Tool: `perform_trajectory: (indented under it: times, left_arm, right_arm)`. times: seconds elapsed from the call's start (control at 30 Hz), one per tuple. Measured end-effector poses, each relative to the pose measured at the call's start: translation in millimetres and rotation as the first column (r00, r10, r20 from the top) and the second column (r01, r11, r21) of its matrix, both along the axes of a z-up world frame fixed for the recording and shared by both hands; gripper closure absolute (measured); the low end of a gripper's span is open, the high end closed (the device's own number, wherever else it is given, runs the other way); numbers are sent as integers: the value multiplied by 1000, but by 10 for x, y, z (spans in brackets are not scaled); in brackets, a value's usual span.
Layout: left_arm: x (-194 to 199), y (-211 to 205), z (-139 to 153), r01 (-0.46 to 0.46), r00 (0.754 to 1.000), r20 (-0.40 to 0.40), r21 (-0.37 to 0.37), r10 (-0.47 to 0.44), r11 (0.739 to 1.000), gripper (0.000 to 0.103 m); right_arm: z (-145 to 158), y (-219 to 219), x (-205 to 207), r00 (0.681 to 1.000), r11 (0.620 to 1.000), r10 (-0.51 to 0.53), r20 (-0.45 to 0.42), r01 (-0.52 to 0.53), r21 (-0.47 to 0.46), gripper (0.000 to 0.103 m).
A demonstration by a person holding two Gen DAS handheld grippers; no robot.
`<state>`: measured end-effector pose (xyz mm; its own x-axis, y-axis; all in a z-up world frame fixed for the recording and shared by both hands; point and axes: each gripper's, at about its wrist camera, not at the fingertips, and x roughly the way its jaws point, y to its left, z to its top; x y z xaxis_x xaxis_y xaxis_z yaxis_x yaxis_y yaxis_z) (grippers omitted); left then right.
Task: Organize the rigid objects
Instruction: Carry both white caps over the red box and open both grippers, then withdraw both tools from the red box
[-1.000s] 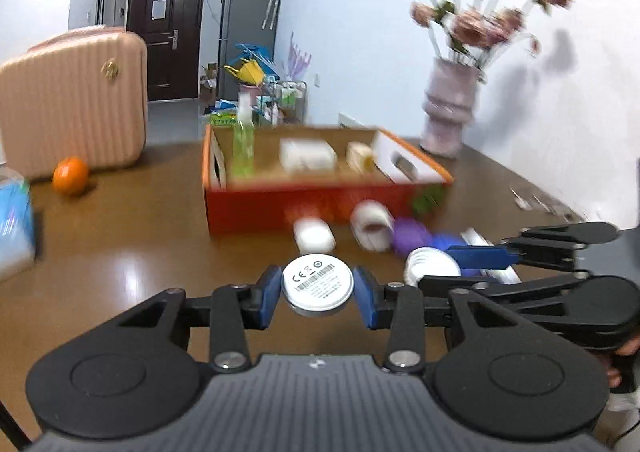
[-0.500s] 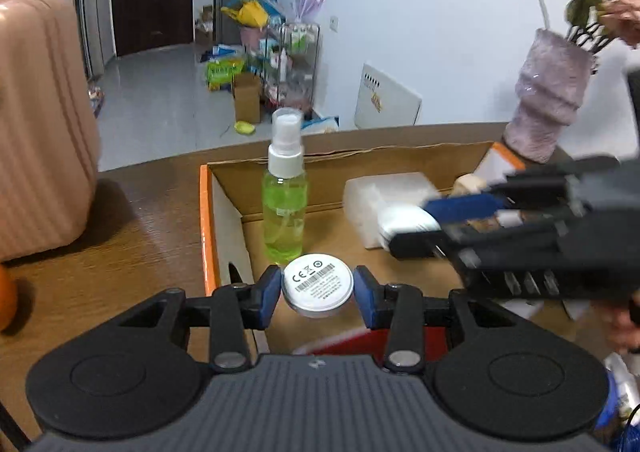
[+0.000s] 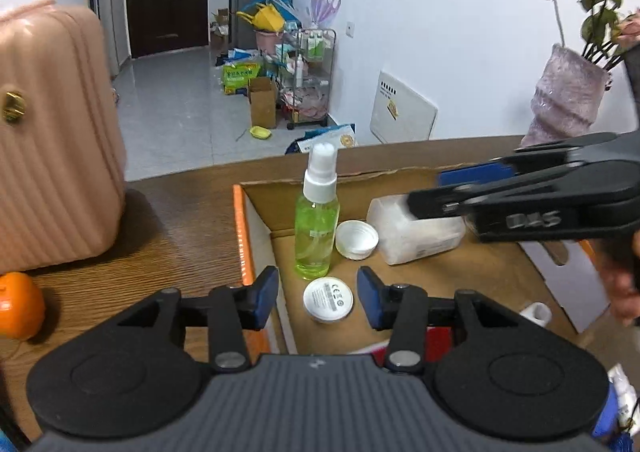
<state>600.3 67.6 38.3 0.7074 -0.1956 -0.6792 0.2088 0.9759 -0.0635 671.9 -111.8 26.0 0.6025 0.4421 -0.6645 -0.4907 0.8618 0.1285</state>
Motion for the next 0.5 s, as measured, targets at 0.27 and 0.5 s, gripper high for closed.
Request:
perform_trajectory:
  times: [0.27, 0.5]
  left_arm:
    - [-1042, 80, 679, -15, 993, 120, -17, 17, 1000, 46]
    - [-2298, 42, 902, -68, 970, 236, 7, 64, 998, 30]
  right_arm:
    - [733, -541, -823, 997, 999, -28, 69, 31, -43, 53]
    - [1106, -1152, -2012, 990, 998, -53, 134, 57, -25, 47]
